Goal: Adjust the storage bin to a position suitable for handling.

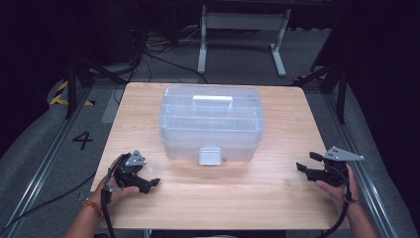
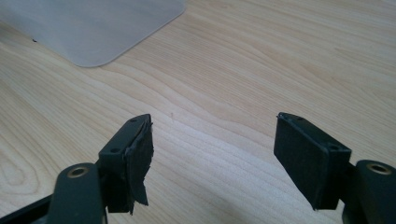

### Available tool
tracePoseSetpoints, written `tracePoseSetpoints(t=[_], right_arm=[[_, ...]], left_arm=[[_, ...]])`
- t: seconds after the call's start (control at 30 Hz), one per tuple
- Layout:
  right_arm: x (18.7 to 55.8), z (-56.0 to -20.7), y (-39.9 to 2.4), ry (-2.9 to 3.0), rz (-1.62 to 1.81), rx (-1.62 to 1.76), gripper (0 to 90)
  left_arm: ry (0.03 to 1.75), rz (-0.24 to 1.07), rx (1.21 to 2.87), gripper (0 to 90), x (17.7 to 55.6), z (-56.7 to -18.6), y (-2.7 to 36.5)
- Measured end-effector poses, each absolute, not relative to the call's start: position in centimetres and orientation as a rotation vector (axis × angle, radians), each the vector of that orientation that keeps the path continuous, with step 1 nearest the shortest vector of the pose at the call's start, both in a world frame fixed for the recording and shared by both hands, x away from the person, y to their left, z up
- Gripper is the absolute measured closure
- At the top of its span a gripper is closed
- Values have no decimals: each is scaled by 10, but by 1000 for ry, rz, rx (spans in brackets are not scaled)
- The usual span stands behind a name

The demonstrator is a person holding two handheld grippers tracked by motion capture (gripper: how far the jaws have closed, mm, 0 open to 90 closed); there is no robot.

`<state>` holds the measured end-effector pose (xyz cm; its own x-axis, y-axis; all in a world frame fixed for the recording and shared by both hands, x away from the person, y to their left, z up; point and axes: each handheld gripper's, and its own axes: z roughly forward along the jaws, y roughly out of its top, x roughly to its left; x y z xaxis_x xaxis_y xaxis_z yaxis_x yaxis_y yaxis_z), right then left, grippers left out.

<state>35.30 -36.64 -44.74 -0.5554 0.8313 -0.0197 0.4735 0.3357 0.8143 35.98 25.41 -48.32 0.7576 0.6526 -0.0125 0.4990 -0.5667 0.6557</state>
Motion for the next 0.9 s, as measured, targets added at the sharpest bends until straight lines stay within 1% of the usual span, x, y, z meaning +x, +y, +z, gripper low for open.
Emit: tracePoseSetpoints(t=[0.5, 0.9], right_arm=[[361, -415, -346, 2179, 1105, 1026, 308], [369, -396, -327, 2181, 1137, 957, 312]], left_arm=[[861, 303, 2292, 4, 360, -483, 254], [861, 302, 2291, 4, 360, -483, 254]])
